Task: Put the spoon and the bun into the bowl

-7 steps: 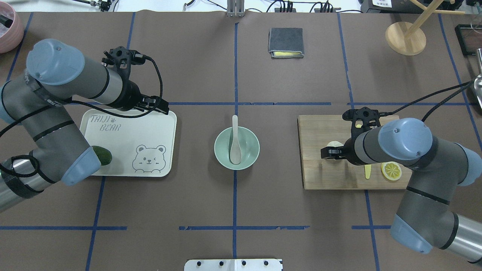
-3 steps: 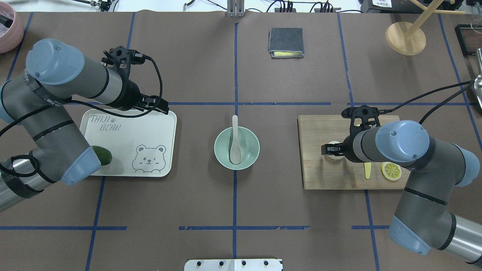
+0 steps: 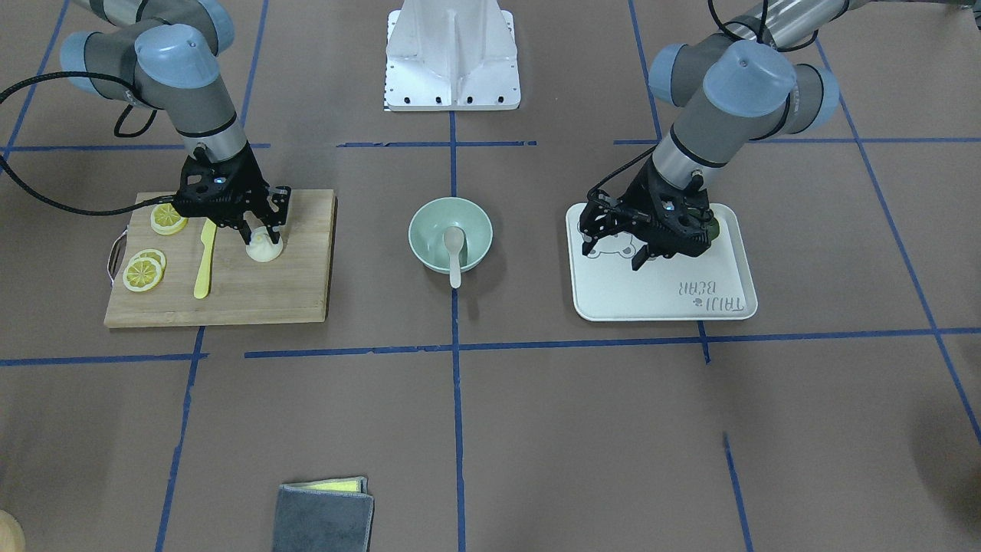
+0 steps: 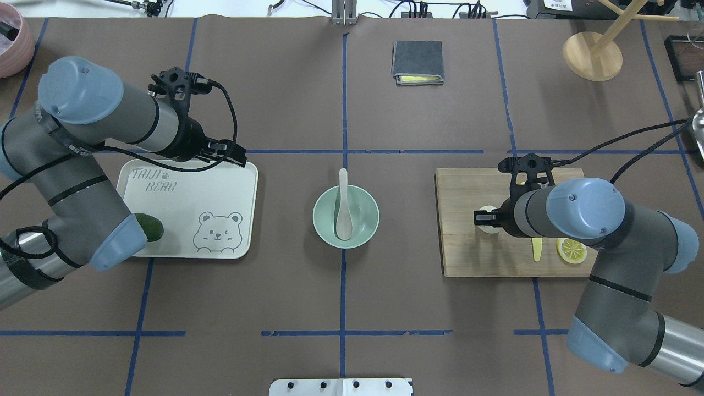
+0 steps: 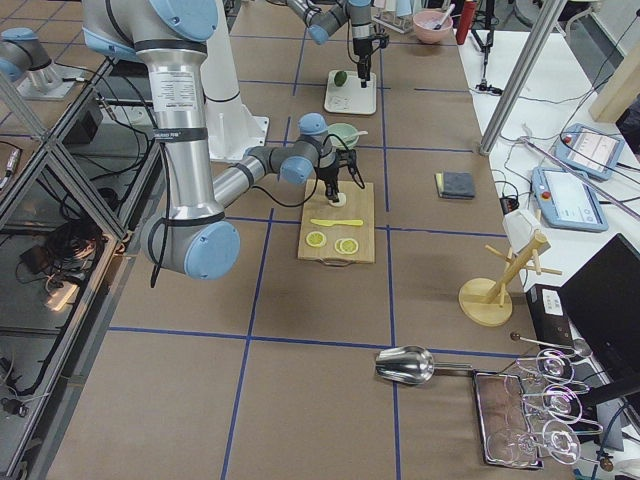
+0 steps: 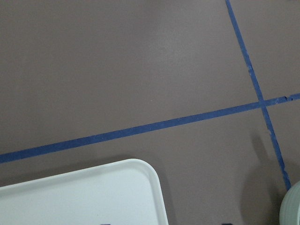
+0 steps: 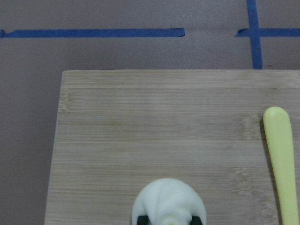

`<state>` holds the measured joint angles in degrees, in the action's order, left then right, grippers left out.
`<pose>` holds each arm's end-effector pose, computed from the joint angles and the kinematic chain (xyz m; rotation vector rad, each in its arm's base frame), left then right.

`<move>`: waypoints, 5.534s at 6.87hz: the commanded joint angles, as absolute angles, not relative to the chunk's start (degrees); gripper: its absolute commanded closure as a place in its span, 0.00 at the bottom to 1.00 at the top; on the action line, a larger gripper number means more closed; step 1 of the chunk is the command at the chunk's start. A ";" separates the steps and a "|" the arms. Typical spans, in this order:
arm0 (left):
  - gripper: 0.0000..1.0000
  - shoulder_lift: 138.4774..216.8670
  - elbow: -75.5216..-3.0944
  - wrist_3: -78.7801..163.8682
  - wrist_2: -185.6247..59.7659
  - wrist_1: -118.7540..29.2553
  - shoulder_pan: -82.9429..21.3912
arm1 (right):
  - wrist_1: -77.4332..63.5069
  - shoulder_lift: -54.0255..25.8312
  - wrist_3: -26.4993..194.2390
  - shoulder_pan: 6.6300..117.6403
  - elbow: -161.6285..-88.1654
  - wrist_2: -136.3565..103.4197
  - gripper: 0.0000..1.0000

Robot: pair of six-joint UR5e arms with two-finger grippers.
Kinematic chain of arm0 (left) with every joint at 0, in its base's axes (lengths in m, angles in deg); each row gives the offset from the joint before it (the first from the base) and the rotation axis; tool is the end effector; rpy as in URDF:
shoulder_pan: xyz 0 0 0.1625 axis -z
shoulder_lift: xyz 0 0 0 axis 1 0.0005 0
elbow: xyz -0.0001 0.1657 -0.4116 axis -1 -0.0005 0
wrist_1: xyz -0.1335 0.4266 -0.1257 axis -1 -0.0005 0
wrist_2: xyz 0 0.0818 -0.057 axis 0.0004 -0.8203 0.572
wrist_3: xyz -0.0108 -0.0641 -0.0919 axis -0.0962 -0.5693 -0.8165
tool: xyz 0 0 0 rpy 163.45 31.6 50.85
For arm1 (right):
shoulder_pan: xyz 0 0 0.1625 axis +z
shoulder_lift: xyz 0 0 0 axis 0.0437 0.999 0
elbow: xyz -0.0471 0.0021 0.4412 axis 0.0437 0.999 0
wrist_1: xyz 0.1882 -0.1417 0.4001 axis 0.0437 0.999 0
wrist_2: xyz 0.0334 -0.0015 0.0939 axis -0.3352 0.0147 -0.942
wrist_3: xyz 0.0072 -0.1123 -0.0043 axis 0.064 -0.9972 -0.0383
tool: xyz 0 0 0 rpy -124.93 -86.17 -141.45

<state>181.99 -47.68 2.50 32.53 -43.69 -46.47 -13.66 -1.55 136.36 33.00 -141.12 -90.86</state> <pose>0.4435 -0.5342 0.2916 0.3023 1.0438 0.1103 -0.4617 -0.4098 0.4059 0.2440 -0.7868 0.1034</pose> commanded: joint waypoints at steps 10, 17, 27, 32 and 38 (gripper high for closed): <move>0.17 173.37 -53.98 8.58 32.70 -44.05 -42.33 | -2.15 -35.57 150.95 23.60 -127.09 -85.29 1.00; 0.16 169.00 -54.07 15.73 32.69 -43.69 -37.96 | -1.71 -24.31 148.16 31.64 -138.88 -93.06 0.00; 0.00 158.52 -49.07 69.02 52.29 -13.99 3.19 | 13.20 8.73 71.85 88.10 -140.18 -133.52 0.00; 0.00 156.67 -44.86 66.33 52.21 -15.48 -0.85 | 12.53 9.35 69.48 87.67 -138.25 -129.41 0.00; 0.00 157.38 -43.53 66.24 51.86 -20.40 -0.85 | 12.44 9.44 69.48 87.58 -136.94 -129.59 0.00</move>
<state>157.45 -43.67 66.23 51.88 -20.33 -0.85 12.51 9.43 69.48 87.58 -137.71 -129.49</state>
